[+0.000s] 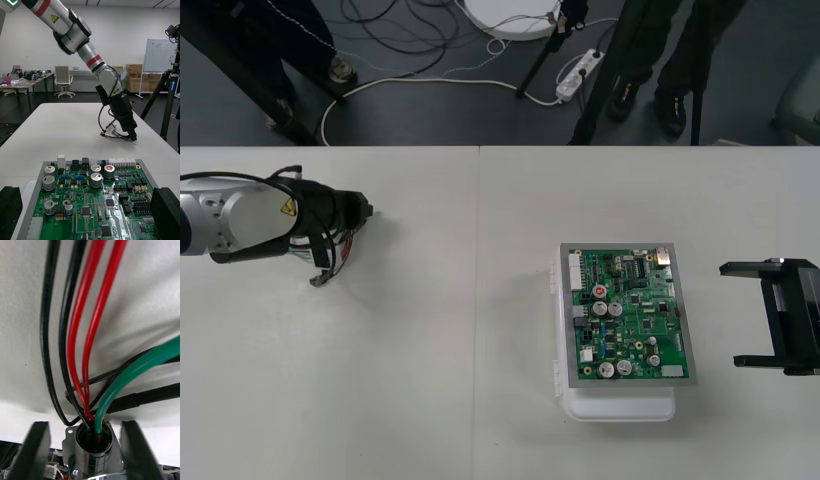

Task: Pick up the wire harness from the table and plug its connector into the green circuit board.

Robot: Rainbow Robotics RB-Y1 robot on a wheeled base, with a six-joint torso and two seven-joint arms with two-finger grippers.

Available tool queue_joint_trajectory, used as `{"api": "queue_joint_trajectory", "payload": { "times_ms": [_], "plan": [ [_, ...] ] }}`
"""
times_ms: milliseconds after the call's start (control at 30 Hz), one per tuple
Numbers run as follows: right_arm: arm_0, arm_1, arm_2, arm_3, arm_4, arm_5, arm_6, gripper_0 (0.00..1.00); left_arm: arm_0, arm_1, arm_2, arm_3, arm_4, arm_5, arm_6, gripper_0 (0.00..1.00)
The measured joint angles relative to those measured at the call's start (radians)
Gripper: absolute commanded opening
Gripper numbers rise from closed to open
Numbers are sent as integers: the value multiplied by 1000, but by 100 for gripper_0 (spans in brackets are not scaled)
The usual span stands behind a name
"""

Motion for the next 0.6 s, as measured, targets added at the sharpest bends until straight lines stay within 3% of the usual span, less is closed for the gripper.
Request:
{"api": "queue_joint_trajectory", "payload": {
  "times_ms": [600],
  "plan": [
    [0, 0, 0, 0, 0, 0, 0, 100, 0, -6, 0, 1, -6, 0, -1, 0]
  ]
}}
